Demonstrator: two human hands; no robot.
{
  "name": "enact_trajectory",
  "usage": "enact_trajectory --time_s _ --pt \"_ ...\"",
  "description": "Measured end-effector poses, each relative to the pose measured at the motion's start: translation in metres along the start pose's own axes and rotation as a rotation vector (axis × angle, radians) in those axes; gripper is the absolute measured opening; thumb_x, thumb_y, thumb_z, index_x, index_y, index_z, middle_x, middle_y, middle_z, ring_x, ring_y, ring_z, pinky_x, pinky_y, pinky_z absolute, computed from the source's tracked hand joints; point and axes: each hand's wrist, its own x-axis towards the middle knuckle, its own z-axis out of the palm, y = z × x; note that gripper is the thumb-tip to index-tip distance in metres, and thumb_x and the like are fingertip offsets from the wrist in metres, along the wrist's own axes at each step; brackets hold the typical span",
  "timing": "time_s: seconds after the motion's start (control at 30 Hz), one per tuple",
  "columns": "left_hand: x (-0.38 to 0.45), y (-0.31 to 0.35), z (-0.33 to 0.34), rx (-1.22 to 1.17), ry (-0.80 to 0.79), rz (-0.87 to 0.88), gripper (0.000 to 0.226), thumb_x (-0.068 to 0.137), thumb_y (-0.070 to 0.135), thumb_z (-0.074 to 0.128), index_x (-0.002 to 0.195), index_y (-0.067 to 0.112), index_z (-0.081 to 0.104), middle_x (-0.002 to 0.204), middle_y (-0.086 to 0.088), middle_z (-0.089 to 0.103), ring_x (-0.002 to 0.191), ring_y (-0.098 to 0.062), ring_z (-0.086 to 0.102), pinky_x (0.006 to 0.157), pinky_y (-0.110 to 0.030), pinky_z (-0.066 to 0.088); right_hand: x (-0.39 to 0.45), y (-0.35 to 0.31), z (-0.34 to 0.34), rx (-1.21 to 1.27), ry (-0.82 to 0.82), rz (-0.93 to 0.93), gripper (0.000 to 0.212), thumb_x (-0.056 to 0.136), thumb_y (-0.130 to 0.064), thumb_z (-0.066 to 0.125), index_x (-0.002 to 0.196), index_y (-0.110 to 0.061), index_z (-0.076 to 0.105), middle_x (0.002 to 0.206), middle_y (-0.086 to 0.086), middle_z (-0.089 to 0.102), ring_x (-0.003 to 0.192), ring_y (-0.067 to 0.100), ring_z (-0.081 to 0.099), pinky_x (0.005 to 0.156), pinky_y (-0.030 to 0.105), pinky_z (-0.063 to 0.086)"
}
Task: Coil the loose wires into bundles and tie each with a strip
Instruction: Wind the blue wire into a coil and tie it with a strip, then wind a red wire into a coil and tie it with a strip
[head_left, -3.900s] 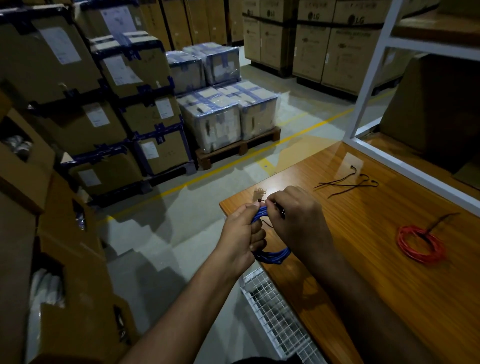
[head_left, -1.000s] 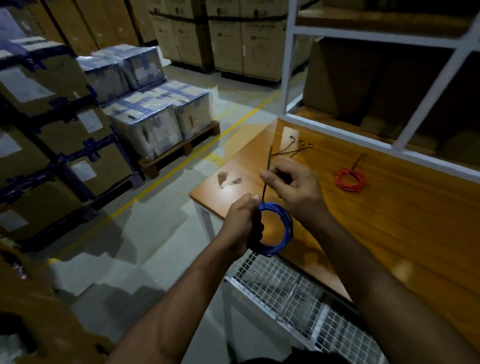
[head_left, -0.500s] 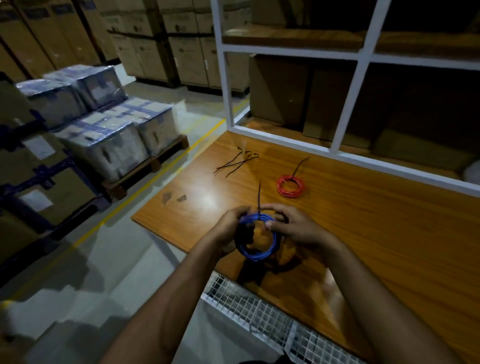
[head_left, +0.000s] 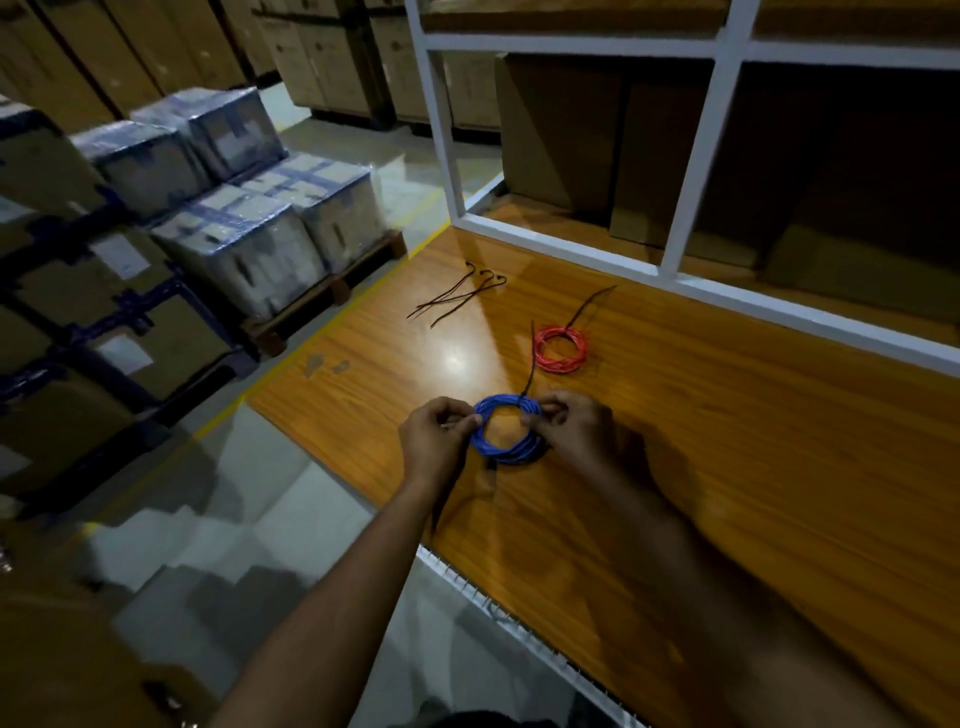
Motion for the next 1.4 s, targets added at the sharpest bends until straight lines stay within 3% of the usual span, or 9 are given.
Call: enact_trajectory --time_s 0.07,0.2,0.4,0.57,0.7,1.0,1.13,1.27,1.4 --pt "0.0 -0.001 0.0 0.091 0.031 0.032 0.009 0.082 0.021 0.081 0.078 0.018 0.073 0.072 0.007 0.07 0.067 0.001 0.065 0.057 -0.011 0.049 -0.003 0.003 0.005 -0.047 0.084 -0.038 0.025 0.073 -0.024 0.087 0.09 -0.01 0.074 0.083 0.0 0.069 0.08 0.018 0.065 0.066 0.029 0.054" --pt "0.0 0.007 -0.009 0.192 0.008 0.064 0.013 0.09 0.029 0.072 0.087 0.017 0.076 0.076 0.01 0.07 0.068 0.004 0.061 0.059 -0.012 0.045 -0.014 0.0 0.008 -0.147 0.098 -0.059 0.031 0.086 -0.038 0.07 0.097 -0.01 0.076 0.089 0.007 0.07 0.08 0.019 0.061 0.059 0.018 0.037" --pt "-0.02 0.011 -0.031 0.235 -0.031 0.313 0.016 0.097 0.025 0.059 0.106 0.019 0.071 0.097 0.001 0.068 0.09 -0.013 0.06 0.076 -0.032 0.049 -0.066 -0.006 -0.014 -0.294 0.133 -0.106 0.044 0.087 -0.03 0.051 0.122 -0.009 0.067 0.12 0.014 0.065 0.113 0.034 0.057 0.096 0.034 0.042" --pt "-0.074 0.011 -0.01 0.42 -0.284 0.656 0.042 0.084 0.019 0.067 0.126 0.02 0.064 0.109 -0.009 0.063 0.109 -0.026 0.053 0.082 -0.038 0.05 -0.139 -0.007 -0.044 -0.576 0.241 -0.148 0.039 0.089 -0.022 0.061 0.127 -0.014 0.063 0.133 0.011 0.058 0.124 0.033 0.049 0.1 0.047 0.046" --pt "-0.129 0.007 0.02 0.41 -0.548 0.755 0.057 0.082 0.024 0.065 0.138 0.024 0.053 0.124 -0.007 0.06 0.116 -0.027 0.052 0.09 -0.042 0.05 -0.207 0.008 -0.078 -0.768 0.317 -0.001 0.042 0.097 -0.027 0.055 0.138 -0.023 0.05 0.144 0.005 0.045 0.134 0.029 0.038 0.101 0.049 0.043" --pt "-0.225 0.03 0.084 0.387 -0.846 0.711 0.062 0.094 0.023 0.057 0.148 0.036 0.031 0.139 -0.004 0.05 0.125 -0.022 0.052 0.096 -0.043 0.05 -0.333 0.089 -0.207 -0.86 0.642 0.526 0.039 0.095 -0.017 0.055 0.131 -0.004 0.049 0.128 0.021 0.051 0.119 0.035 0.046 0.091 0.039 0.043" --pt "-0.28 0.049 0.112 0.393 -0.841 0.792 0.058 0.096 0.018 0.058 0.148 0.031 0.035 0.138 -0.004 0.049 0.128 -0.022 0.047 0.099 -0.044 0.048 -0.359 0.121 -0.23 -0.886 0.453 0.34 0.032 0.097 -0.016 0.052 0.129 -0.013 0.055 0.124 0.017 0.051 0.114 0.032 0.045 0.085 0.036 0.041" --pt "-0.325 0.064 0.139 0.482 -0.776 1.078 0.06 0.09 0.026 0.066 0.145 0.032 0.042 0.151 0.005 0.044 0.135 -0.022 0.035 0.103 -0.043 0.043 -0.387 0.142 -0.249 -0.721 0.251 -0.001 0.027 0.092 -0.016 0.063 0.113 -0.032 0.061 0.114 0.001 0.052 0.108 0.021 0.045 0.076 0.028 0.039" --pt "-0.35 0.059 0.158 0.625 -0.737 1.327 0.049 0.092 0.045 0.058 0.139 0.034 0.05 0.152 0.01 0.046 0.14 -0.022 0.038 0.101 -0.039 0.038 -0.412 0.164 -0.266 -0.705 0.193 -0.24 0.026 0.088 -0.005 0.065 0.106 -0.024 0.061 0.121 0.002 0.054 0.111 0.018 0.045 0.077 0.025 0.04"
